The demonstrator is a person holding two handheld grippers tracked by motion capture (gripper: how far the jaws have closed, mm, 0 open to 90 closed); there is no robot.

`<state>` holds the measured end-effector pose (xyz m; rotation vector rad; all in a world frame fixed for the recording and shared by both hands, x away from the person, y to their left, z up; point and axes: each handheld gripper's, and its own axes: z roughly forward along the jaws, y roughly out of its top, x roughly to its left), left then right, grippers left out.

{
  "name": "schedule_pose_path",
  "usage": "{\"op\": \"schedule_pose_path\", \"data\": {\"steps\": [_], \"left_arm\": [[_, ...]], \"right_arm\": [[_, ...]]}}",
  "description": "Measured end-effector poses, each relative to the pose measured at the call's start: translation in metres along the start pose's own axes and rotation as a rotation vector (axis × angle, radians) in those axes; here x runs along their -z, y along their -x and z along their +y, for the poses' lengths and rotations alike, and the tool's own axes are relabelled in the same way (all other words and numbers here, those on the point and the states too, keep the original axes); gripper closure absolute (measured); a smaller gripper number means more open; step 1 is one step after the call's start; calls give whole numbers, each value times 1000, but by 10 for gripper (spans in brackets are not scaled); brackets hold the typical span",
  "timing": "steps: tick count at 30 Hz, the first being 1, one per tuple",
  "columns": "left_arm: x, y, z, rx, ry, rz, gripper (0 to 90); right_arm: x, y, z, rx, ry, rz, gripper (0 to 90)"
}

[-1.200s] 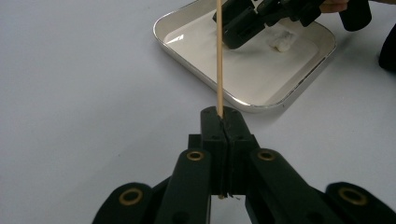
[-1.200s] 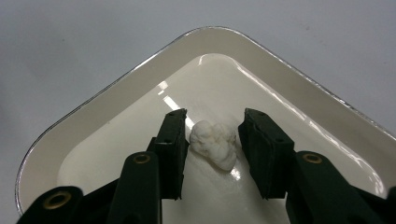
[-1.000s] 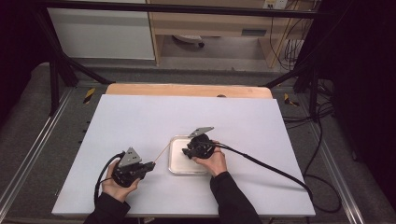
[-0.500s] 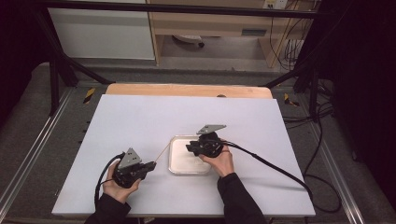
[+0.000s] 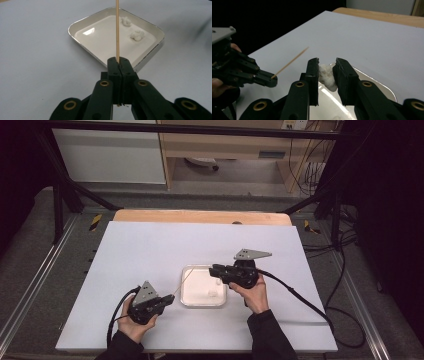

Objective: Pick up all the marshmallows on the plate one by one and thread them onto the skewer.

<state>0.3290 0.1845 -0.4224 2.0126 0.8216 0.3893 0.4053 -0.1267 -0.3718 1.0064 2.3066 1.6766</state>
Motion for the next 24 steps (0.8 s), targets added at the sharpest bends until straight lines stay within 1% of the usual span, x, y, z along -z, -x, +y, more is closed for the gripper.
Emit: {"op": "schedule_pose_path", "data": {"steps": [2, 4, 11, 14, 19, 24], "left_arm": [[-3, 4, 1, -10, 3, -2, 887], [-4, 5, 1, -12, 6, -3, 888], [-7, 11, 3, -27, 19, -10, 888], [-7, 13, 4, -33, 30, -9, 887], [-7, 15, 4, -38, 33, -13, 887], [-7, 16, 4, -41, 35, -15, 888]], "right_arm": [[3, 0, 3, -9, 24, 12, 729], [5, 0, 5, -24, 45, 24, 730], [4, 2, 9, -85, 92, 61, 735], [2, 3, 9, -103, 102, 73, 736], [-4, 4, 8, -127, 113, 95, 736], [-9, 4, 7, -150, 124, 106, 739]]}}
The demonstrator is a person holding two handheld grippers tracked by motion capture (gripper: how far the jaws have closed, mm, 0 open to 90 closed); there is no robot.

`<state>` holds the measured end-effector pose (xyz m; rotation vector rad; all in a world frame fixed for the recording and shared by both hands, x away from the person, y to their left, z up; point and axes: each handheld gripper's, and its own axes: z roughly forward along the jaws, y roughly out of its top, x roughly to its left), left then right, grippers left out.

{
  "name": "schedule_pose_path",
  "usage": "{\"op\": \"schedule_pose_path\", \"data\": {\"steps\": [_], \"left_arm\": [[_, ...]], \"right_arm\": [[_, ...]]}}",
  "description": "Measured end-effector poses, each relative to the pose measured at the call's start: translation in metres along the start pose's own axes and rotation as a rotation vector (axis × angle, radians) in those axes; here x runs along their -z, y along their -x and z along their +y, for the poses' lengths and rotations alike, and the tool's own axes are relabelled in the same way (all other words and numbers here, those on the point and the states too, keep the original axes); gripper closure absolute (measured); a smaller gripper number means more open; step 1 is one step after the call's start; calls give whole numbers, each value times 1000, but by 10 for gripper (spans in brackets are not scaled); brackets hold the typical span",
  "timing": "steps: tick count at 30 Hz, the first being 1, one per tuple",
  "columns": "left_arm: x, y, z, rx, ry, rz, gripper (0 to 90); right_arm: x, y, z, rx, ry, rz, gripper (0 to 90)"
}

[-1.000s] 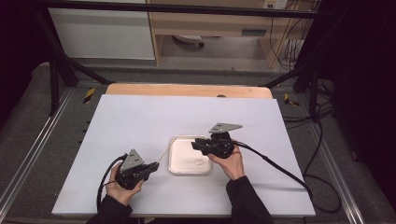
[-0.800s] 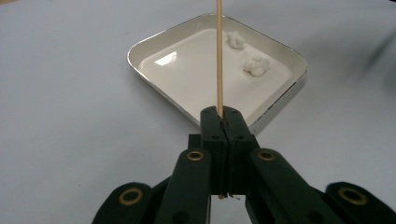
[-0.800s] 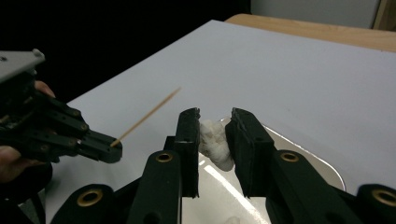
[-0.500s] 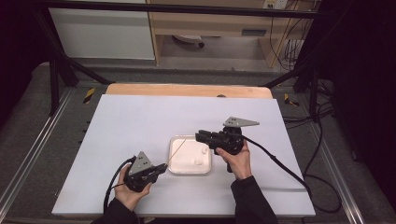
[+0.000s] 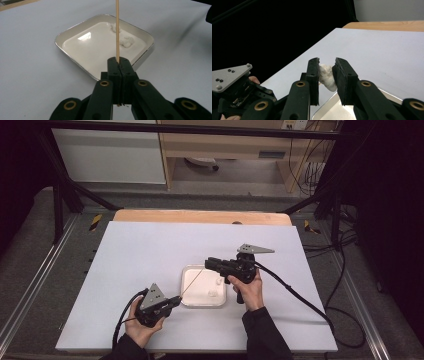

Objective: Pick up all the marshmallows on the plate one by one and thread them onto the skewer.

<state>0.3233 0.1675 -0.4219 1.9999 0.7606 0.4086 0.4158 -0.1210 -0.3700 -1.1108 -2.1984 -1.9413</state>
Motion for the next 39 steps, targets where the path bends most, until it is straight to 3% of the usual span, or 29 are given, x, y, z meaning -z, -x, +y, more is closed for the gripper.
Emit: {"op": "schedule_pose_path", "data": {"steps": [22, 32, 39], "left_arm": [[0, 1, 0, 0, 5, 13, 888], [1, 3, -3, 21, 42, 33, 888], [-3, 5, -5, 37, 36, 26, 889]], "right_arm": [[-10, -1, -8, -47, 0, 37, 762], [-15, -3, -13, -81, 36, 60, 791], [-20, -7, -16, -89, 55, 77, 799]]}}
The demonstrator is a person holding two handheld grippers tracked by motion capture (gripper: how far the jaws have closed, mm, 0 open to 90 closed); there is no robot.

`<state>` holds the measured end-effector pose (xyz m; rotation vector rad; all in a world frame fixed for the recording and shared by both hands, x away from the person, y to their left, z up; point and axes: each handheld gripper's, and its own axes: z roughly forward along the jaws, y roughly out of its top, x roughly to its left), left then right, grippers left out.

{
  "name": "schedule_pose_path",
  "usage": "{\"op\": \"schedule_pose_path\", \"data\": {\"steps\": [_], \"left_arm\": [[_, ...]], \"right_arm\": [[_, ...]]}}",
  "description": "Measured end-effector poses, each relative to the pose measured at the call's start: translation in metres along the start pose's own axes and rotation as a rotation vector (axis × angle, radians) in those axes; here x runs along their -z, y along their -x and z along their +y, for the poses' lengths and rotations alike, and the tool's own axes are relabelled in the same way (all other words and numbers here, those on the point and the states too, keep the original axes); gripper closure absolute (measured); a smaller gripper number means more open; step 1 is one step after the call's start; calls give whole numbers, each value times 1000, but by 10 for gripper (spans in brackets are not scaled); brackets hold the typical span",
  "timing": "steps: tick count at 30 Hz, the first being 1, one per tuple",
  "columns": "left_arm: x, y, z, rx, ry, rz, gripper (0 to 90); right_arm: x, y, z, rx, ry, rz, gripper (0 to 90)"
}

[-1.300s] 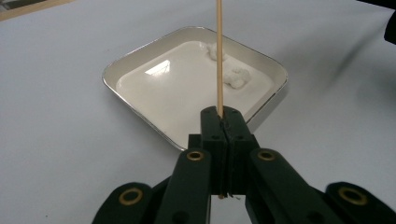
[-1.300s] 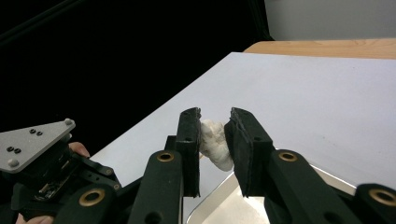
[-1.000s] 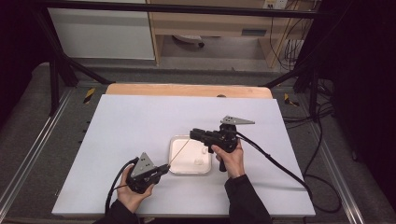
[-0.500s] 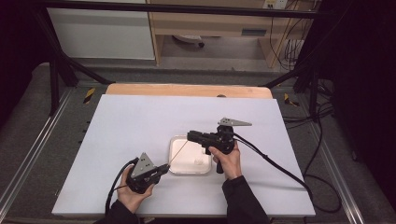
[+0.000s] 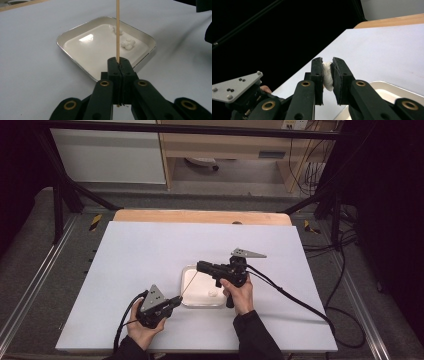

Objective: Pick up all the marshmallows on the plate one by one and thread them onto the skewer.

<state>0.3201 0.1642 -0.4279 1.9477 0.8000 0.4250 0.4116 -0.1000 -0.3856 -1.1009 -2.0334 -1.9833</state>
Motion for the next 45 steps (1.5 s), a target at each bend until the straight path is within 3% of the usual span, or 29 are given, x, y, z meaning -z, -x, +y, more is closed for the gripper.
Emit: {"op": "schedule_pose_path", "data": {"steps": [5, 6, 32, 45], "left_arm": [[1, -1, 1, 4, 24, -4, 891], [3, 1, 2, 22, 19, -7, 891], [-2, 5, 0, 23, 2, 0, 892], [-5, 9, 1, 18, -2, -10, 893]], "right_arm": [[-1, -2, -2, 5, 16, -2, 805], [-1, -2, -2, 4, 21, -3, 806], [-6, -10, -19, -21, 71, 37, 820], [-7, -14, -26, 3, 96, 31, 823]]}}
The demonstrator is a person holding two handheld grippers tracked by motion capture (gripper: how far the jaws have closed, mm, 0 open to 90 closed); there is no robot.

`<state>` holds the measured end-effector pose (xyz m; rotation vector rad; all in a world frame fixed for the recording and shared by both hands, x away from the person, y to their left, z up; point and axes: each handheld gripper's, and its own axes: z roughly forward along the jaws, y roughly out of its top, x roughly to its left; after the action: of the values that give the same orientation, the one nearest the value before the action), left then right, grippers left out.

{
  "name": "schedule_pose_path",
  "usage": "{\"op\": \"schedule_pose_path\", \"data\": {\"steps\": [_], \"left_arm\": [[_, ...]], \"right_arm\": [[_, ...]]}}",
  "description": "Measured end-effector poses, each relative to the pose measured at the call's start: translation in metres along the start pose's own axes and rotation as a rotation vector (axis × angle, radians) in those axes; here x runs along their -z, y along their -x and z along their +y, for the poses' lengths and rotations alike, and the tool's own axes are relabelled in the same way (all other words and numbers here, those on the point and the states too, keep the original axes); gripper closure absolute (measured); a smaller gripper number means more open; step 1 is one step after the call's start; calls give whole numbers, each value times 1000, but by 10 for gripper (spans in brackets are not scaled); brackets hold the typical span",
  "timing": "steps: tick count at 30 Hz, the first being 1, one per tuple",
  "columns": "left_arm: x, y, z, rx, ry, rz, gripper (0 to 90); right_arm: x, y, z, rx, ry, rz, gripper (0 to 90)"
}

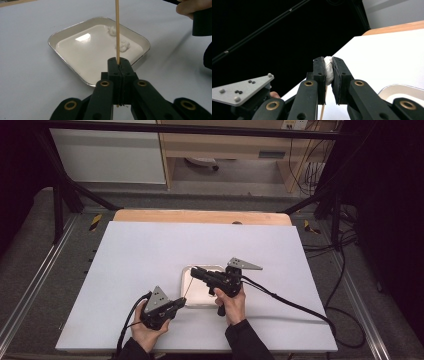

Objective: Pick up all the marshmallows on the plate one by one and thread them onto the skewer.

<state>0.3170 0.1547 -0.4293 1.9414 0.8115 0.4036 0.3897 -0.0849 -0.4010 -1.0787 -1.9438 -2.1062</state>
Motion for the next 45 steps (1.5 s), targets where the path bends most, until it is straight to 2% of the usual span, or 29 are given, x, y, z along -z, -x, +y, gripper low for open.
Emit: {"op": "schedule_pose_path", "data": {"steps": [1, 8, 13, 24, 34, 45], "left_arm": [[0, 0, 0, 0, -3, -2, 893], [1, -1, 2, 9, -24, -17, 894], [2, -6, 3, 27, -27, 8, 895], [1, -3, 2, 5, -28, 10, 894], [2, -5, 2, 9, -34, 15, 894], [4, -5, 4, -7, -35, 16, 894]], "right_arm": [[0, 0, -1, 12, 0, -13, 823], [-1, -1, -4, 28, 3, -16, 822], [0, -2, -4, 34, 1, -21, 822], [-1, -2, -8, 28, -1, -16, 823], [-2, -3, -12, 23, -2, -14, 824], [-2, -2, -12, 26, -13, -12, 824]]}}
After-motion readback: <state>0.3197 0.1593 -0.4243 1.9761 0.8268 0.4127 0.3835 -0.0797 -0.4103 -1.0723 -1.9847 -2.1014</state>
